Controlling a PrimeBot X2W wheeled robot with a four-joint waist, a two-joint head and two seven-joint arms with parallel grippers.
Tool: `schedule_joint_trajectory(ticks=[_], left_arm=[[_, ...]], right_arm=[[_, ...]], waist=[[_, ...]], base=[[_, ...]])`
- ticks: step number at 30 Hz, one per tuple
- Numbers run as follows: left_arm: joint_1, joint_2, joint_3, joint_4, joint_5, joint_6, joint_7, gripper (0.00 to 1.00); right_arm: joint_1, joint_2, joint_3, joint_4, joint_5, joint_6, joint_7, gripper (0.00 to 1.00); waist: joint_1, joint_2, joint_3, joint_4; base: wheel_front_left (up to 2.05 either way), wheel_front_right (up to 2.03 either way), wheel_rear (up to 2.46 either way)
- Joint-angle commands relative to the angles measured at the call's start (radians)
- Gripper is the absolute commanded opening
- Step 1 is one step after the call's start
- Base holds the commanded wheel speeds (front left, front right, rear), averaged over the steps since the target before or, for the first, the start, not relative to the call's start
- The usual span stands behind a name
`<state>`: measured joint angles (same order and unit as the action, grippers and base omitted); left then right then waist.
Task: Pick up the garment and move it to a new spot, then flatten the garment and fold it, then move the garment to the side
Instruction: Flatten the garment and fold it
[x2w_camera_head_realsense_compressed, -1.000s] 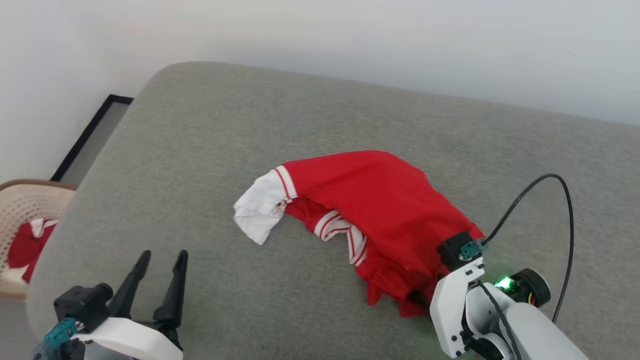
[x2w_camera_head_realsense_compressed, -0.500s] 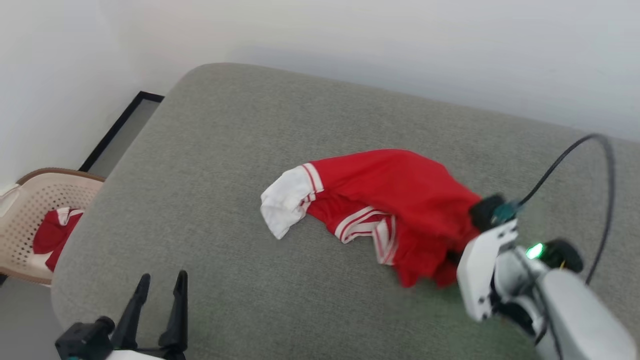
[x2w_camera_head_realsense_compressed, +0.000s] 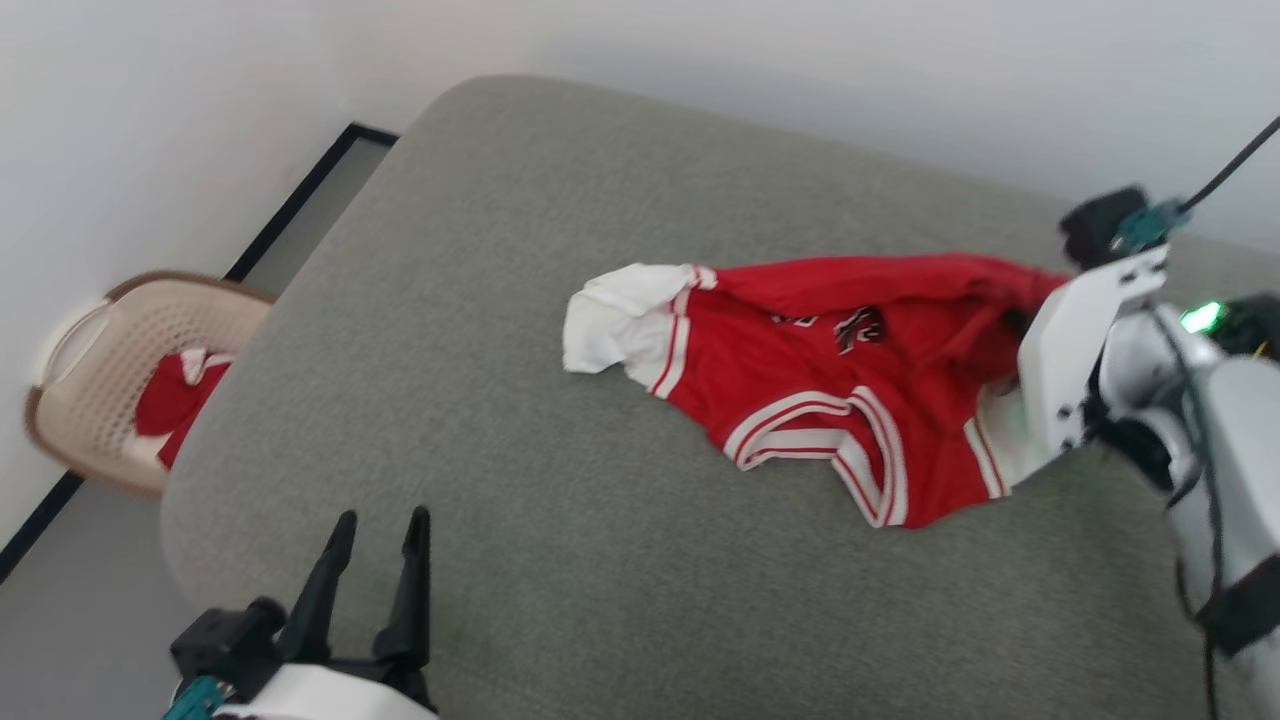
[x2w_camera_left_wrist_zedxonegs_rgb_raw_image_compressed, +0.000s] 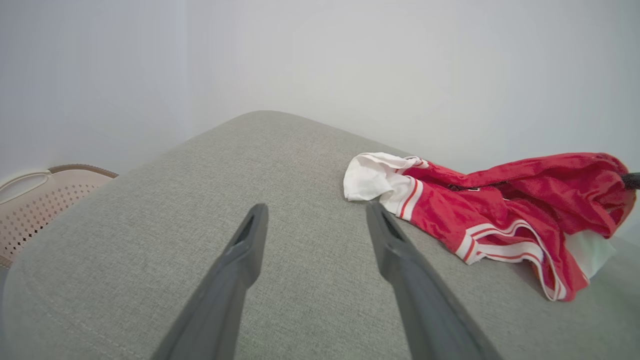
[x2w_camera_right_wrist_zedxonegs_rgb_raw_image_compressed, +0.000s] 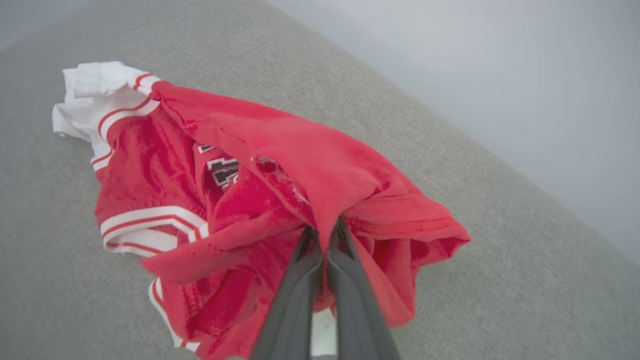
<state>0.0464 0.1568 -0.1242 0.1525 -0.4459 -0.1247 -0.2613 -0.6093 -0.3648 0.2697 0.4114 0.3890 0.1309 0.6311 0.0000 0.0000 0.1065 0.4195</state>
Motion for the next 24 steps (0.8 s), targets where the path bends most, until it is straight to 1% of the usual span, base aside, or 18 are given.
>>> schedule_joint_trajectory(ticks=[1, 5, 10, 11, 13, 14, 19, 24], left_arm=[[-0.017, -0.003, 0.0, 0.001, 0.004, -0.006, -0.005, 1.0], [-0.044, -0.009, -0.036, 0.006, -0.018, -0.006, -0.005, 1.0], [-0.075, -0.01, -0.069, 0.008, -0.032, -0.005, -0.005, 1.0], [-0.08, -0.01, -0.075, 0.009, -0.036, -0.005, -0.005, 1.0], [-0.091, -0.012, -0.082, 0.011, -0.044, -0.006, -0.005, 1.0], [-0.098, -0.013, -0.085, 0.016, -0.048, -0.006, -0.005, 1.0], [-0.107, -0.014, -0.075, 0.02, -0.058, -0.006, -0.005, 1.0], [-0.096, -0.007, -0.056, 0.018, -0.059, -0.006, -0.005, 1.0]], right_arm=[[-0.021, -0.005, 0.001, 0.013, -0.001, 0.0, -0.016, 0.0], [-0.105, -0.028, 0.011, 0.131, -0.02, 0.0, -0.059, 0.0], [-0.208, -0.029, 0.019, 0.308, -0.014, 0.0, -0.105, 0.0], [-0.228, -0.029, 0.019, 0.345, -0.018, 0.0, -0.115, 0.04], [-0.264, -0.02, 0.02, 0.415, -0.017, 0.0, -0.134, 0.28], [-0.298, -0.015, 0.033, 0.481, -0.025, 0.0, -0.14, 1.0], [-0.37, 0.001, 0.079, 0.567, -0.025, 0.0, -0.183, 1.0], [-0.402, 0.014, 0.137, 0.583, -0.003, 0.0, -0.238, 1.0]], waist=[[0.0, 0.0, 0.02, 0.021], [0.0, 0.0, 0.05, 0.055], [0.0, 0.0, 0.087, 0.09], [0.0, 0.0, 0.093, 0.096], [0.0, 0.0, 0.103, 0.103], [0.0, 0.0, 0.11, 0.106], [0.0, 0.0, 0.115, 0.09], [0.0, 0.0, 0.102, 0.051]], base=[[0.0, 0.0, 0.0], [0.0, 0.0, 0.0], [0.0, 0.0, 0.0], [0.0, 0.0, 0.0], [0.0, 0.0, 0.0], [0.0, 0.0, 0.0], [0.0, 0.0, 0.0], [0.0, 0.0, 0.0]])
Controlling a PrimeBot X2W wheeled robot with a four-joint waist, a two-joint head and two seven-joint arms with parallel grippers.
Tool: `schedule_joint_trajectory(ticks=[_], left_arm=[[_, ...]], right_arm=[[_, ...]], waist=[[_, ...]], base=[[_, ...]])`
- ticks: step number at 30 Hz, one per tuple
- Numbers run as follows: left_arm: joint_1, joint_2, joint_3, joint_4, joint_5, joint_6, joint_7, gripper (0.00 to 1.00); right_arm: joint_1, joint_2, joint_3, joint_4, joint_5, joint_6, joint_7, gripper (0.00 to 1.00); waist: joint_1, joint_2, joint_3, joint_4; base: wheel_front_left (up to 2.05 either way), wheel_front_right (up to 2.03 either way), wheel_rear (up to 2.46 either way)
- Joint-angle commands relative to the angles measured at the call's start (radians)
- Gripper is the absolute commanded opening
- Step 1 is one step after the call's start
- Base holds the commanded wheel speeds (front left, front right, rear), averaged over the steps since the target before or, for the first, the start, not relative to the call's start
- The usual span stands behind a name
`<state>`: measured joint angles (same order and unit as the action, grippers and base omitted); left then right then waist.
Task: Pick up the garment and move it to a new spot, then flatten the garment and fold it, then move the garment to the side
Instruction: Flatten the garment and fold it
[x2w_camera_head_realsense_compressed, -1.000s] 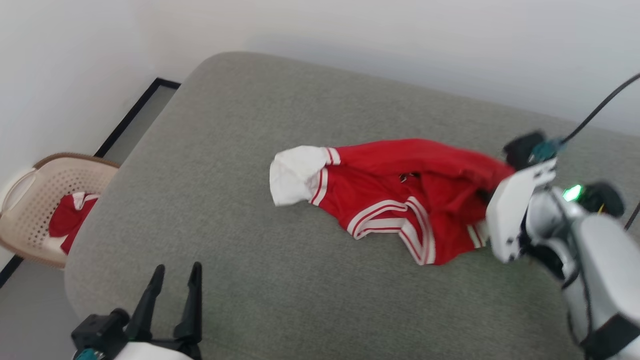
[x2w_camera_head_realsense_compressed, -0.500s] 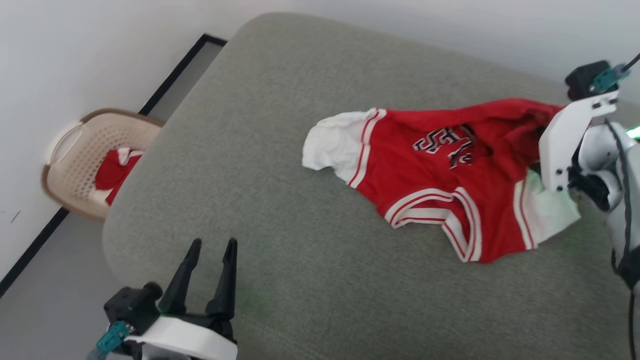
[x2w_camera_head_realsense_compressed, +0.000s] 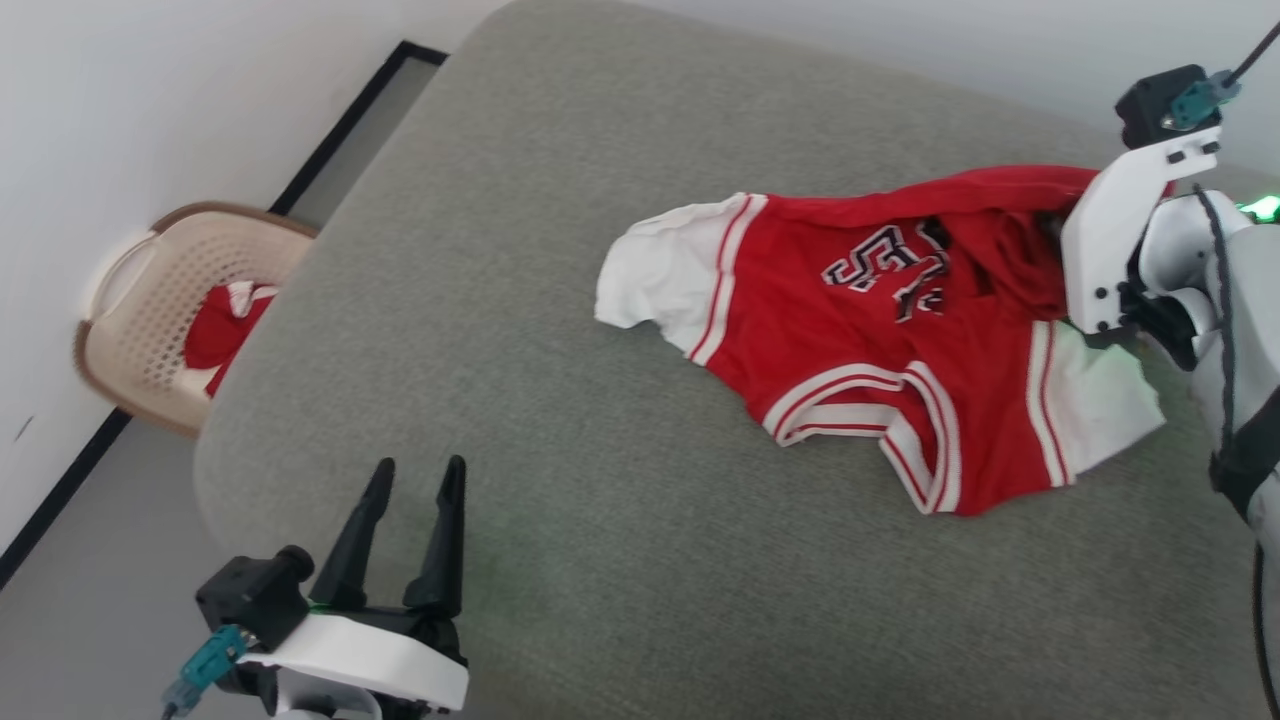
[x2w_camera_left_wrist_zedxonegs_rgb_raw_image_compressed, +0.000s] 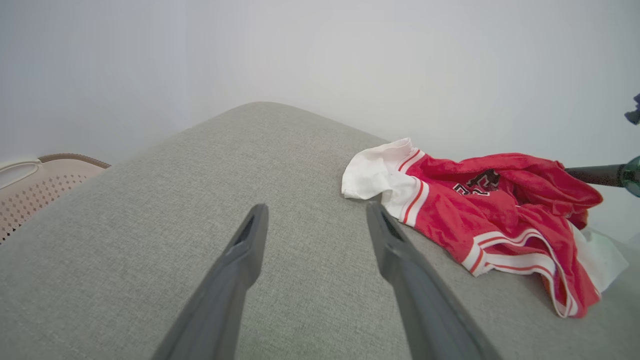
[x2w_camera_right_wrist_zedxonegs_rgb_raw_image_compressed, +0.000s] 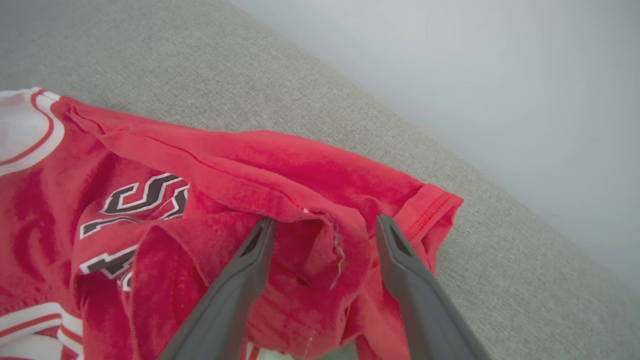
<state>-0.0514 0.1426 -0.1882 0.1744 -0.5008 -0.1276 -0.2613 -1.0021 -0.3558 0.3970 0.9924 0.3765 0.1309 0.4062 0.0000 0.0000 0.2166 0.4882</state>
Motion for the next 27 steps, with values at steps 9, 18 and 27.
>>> schedule_joint_trajectory(ticks=[9, 18, 27], left_arm=[[0.018, 0.026, 0.034, -0.011, 0.003, -0.003, -0.005, 1.0], [0.031, 0.039, 0.042, -0.012, 0.009, -0.003, -0.005, 1.0], [0.021, 0.042, 0.014, -0.007, 0.002, -0.003, -0.005, 1.0]], right_arm=[[0.048, 0.002, 0.122, -0.073, 0.098, 0.0, -0.053, 1.0], [0.136, -0.015, 0.158, -0.137, 0.179, 0.0, 0.017, 1.0], [0.222, -0.028, 0.151, -0.155, 0.232, 0.0, 0.116, 1.0]], waist=[[0.0, 0.0, -0.035, -0.106], [0.0, 0.0, -0.053, -0.152], [0.0, 0.0, -0.047, -0.117]], base=[[0.0, 0.0, 0.0], [0.0, 0.0, 0.0], [0.0, 0.0, 0.0]])
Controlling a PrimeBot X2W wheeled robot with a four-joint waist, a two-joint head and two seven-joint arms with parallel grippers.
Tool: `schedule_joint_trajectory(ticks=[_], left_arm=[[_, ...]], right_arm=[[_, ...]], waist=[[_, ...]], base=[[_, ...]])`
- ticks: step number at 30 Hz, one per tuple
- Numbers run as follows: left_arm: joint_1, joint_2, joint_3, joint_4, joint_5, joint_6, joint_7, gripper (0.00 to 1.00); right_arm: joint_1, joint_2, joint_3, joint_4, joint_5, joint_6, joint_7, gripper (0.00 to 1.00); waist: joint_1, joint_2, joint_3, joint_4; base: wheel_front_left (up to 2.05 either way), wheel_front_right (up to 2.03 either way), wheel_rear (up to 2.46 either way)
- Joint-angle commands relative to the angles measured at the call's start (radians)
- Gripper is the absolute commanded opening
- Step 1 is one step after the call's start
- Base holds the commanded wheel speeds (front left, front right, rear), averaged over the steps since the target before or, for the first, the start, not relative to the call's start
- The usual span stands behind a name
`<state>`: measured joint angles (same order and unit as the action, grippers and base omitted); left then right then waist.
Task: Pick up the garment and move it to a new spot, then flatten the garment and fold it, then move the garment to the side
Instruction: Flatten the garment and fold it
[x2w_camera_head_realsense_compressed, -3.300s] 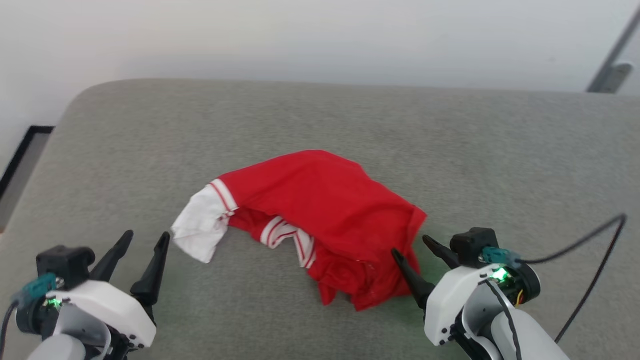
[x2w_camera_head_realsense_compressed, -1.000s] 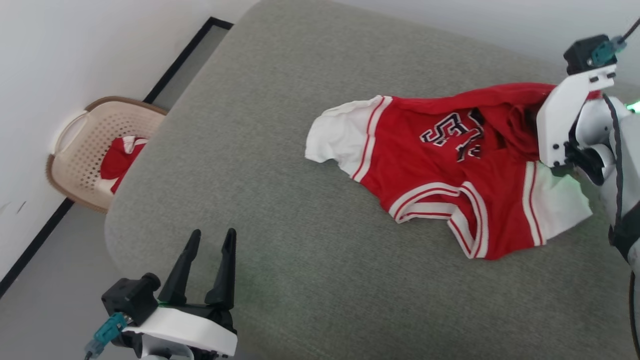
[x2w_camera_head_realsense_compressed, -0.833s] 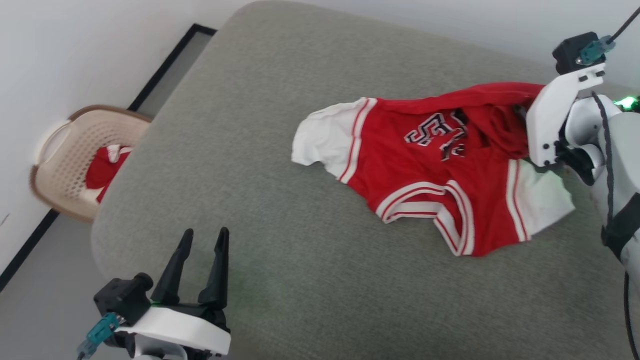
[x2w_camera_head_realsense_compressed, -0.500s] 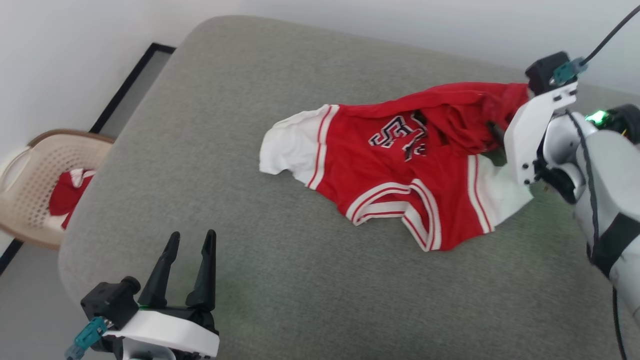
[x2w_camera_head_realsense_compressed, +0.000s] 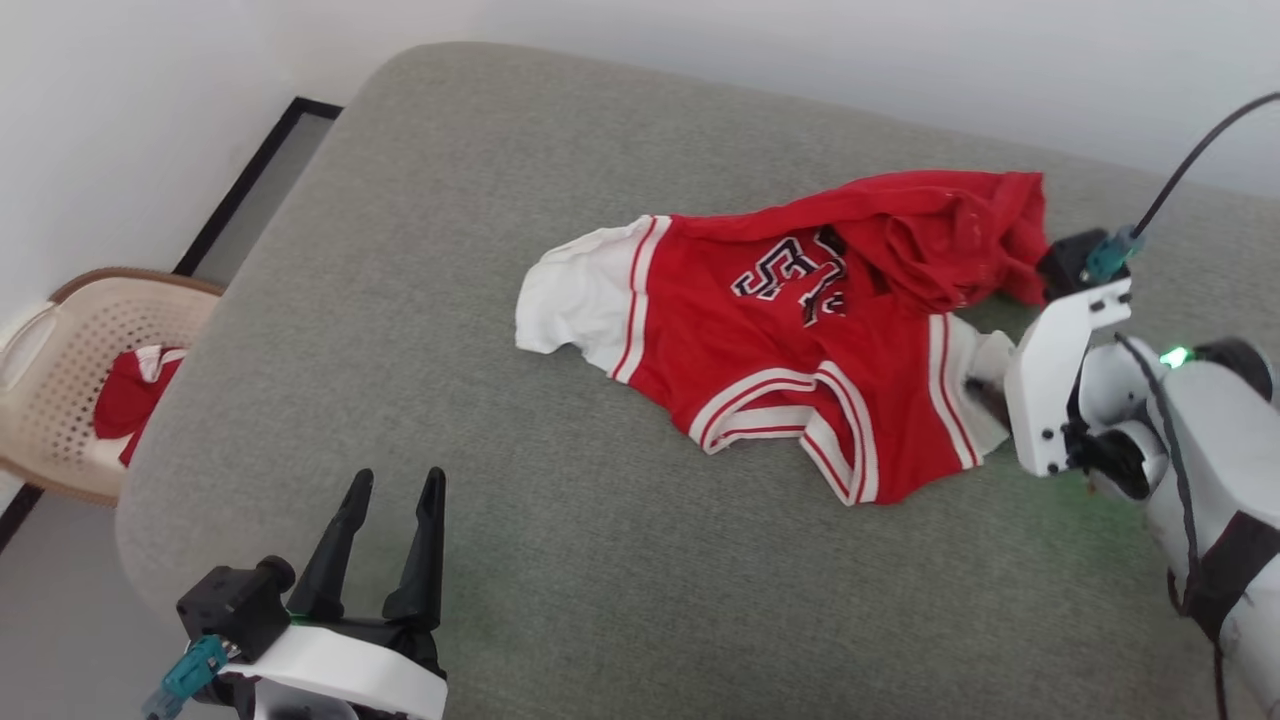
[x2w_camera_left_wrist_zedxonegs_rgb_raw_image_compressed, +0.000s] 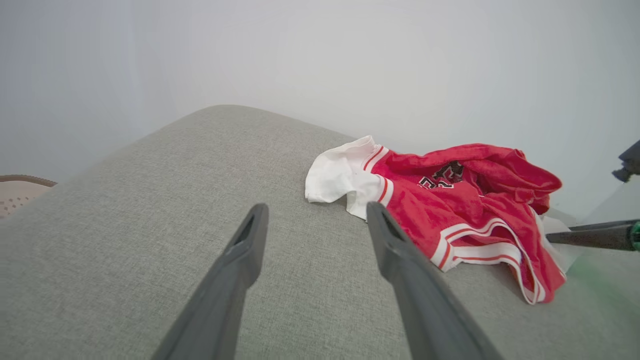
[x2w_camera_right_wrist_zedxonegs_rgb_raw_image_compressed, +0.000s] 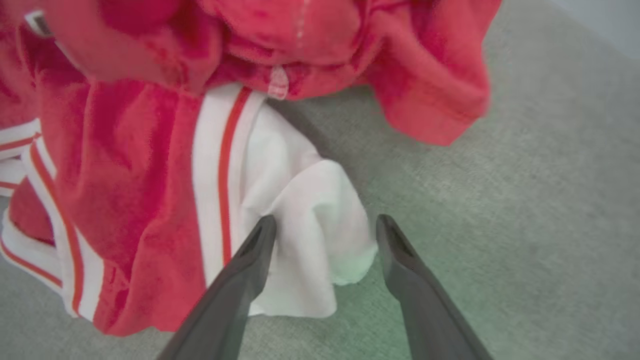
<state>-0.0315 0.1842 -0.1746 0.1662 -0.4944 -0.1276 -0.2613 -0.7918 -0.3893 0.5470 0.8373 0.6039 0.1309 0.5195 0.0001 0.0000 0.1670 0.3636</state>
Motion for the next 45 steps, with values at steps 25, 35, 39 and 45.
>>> schedule_joint_trajectory(ticks=[25, 35, 39, 45], left_arm=[[0.04, 0.006, 0.043, -0.004, 0.001, -0.003, -0.005, 1.0], [0.055, 0.01, 0.059, -0.016, 0.011, -0.003, -0.005, 1.0], [0.048, 0.013, 0.056, -0.019, 0.01, -0.003, -0.005, 1.0], [0.035, 0.017, 0.05, -0.02, 0.004, -0.003, -0.005, 1.0]], right_arm=[[0.043, -0.07, -0.023, -0.046, 0.055, 0.0, 0.099, 0.0], [0.187, -0.17, -0.186, -0.163, 0.049, 0.0, 0.203, 0.0], [0.275, -0.205, -0.301, -0.196, 0.015, 0.0, 0.27, 0.0], [0.384, -0.151, -0.469, -0.235, -0.048, 0.0, 0.303, 0.0]], waist=[[-0.0001, 0.0, -0.031, -0.033], [-0.0001, 0.0, -0.042, -0.105], [-0.0001, 0.0, -0.037, -0.116], [-0.0001, 0.0, -0.019, -0.124]], base=[[0.0, 0.0, 0.0], [0.0, 0.0, 0.0], [0.0, 0.0, 0.0], [0.0, 0.0, 0.0]])
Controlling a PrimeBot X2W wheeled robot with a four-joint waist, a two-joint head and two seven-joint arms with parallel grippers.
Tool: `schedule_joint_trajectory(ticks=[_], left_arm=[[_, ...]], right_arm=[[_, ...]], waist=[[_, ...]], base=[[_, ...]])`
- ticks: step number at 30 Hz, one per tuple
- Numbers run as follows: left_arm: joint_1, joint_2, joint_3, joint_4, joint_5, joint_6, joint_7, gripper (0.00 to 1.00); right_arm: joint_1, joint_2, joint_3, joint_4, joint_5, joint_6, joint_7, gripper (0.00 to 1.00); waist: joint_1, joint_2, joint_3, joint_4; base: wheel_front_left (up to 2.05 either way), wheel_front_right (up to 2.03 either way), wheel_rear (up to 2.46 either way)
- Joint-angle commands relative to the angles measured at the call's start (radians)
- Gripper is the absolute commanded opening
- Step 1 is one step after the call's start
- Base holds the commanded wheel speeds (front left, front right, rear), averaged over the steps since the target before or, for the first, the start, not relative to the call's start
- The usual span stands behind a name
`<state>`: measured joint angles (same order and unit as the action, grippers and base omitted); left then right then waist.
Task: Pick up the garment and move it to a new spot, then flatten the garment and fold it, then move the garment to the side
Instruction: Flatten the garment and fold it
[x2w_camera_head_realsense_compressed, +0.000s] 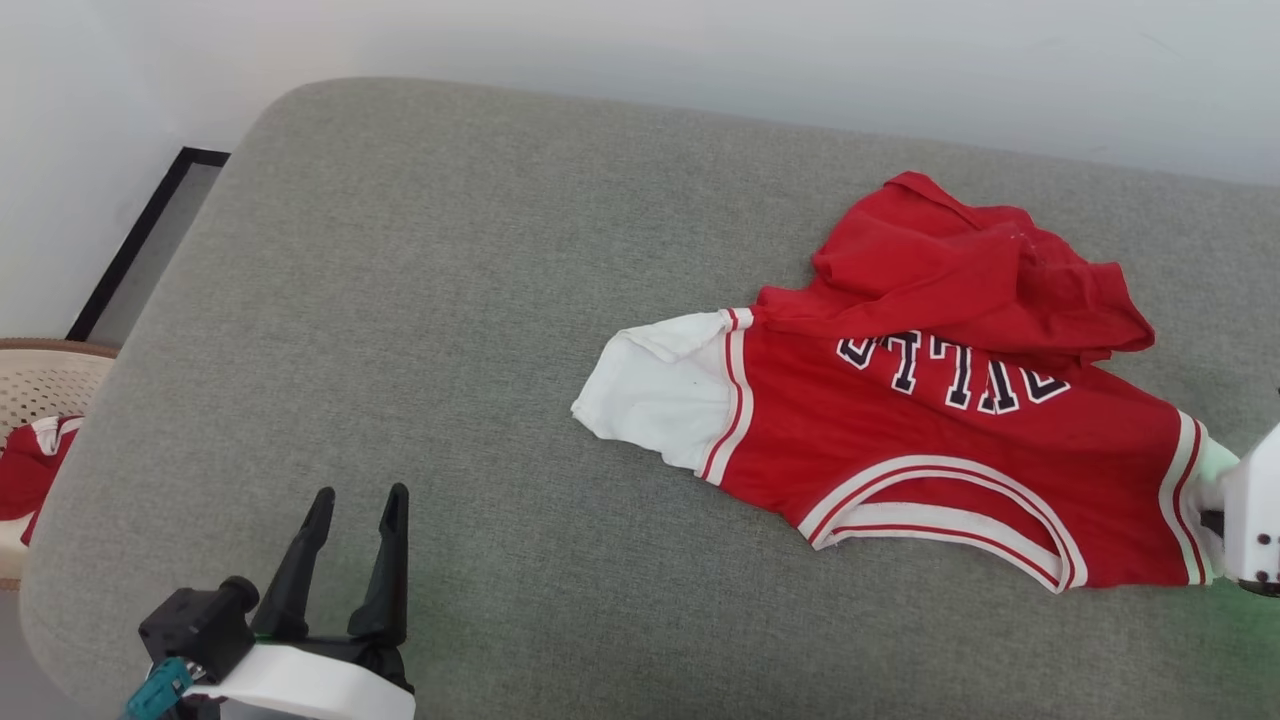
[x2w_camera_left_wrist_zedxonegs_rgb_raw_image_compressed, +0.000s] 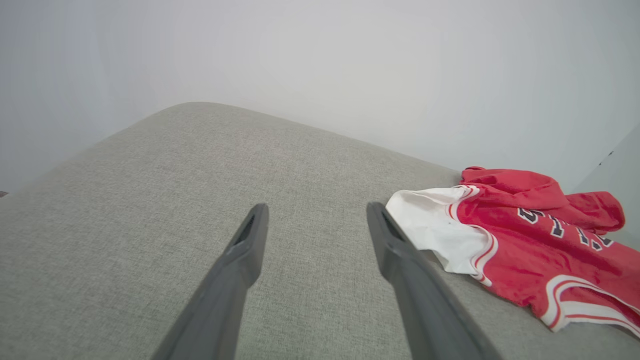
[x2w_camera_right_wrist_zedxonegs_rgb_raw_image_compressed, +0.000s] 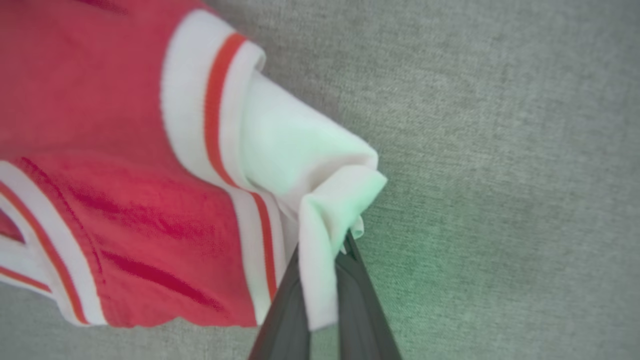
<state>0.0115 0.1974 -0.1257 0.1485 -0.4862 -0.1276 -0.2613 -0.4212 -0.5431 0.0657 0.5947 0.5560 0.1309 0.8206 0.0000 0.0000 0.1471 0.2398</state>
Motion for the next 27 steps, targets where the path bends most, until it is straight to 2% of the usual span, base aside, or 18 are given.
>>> schedule_joint_trajectory(ticks=[1, 3, 4, 5, 10, 17, 27], left_arm=[[-0.01, 0.006, -0.001, -0.001, -0.004, -0.003, -0.005, 1.0], [-0.016, 0.008, -0.005, 0.001, -0.005, -0.003, -0.005, 1.0], [-0.02, 0.012, -0.009, 0.003, -0.004, -0.003, -0.005, 1.0], [-0.025, 0.016, -0.012, 0.003, -0.004, -0.003, -0.005, 1.0], [-0.04, 0.054, -0.038, 0.017, -0.014, -0.003, -0.005, 1.0], [-0.12, 0.189, -0.142, 0.043, -0.08, -0.003, 0.011, 1.0], [-0.26, 0.366, -0.282, -0.005, -0.243, -0.003, 0.219, 1.0]], right_arm=[[0.022, 0.022, -0.008, 0.004, -0.019, 0.0, -0.012, 0.04], [0.032, 0.061, -0.05, 0.01, -0.05, 0.0, -0.03, 0.09], [0.032, 0.078, -0.061, 0.015, -0.076, 0.0, -0.036, 0.62], [0.026, 0.095, -0.078, 0.018, -0.094, 0.0, -0.044, 1.0], [0.009, 0.151, -0.118, -0.009, -0.169, 0.0, -0.046, 1.0], [0.057, 0.202, -0.156, -0.194, -0.212, 0.0, -0.106, 1.0], [0.147, 0.31, -0.207, -0.455, -0.278, 0.0, -0.277, 1.0]], waist=[[0.0, 0.0, 0.004, -0.002], [0.0, 0.0, 0.008, -0.006], [0.0, 0.0, 0.009, -0.008], [0.0, 0.0, 0.01, -0.012], [0.0, 0.0, 0.004, -0.037], [0.0, 0.0, -0.02, -0.11], [0.0, 0.0, -0.04, -0.208]], base=[[0.0, 0.0, 0.0], [0.0, 0.0, 0.0], [0.0, 0.0, 0.0], [0.0, 0.0, 0.0], [0.0, 0.0, 0.0], [0.0, 0.0, 0.0], [0.0, 0.0, 0.0]])
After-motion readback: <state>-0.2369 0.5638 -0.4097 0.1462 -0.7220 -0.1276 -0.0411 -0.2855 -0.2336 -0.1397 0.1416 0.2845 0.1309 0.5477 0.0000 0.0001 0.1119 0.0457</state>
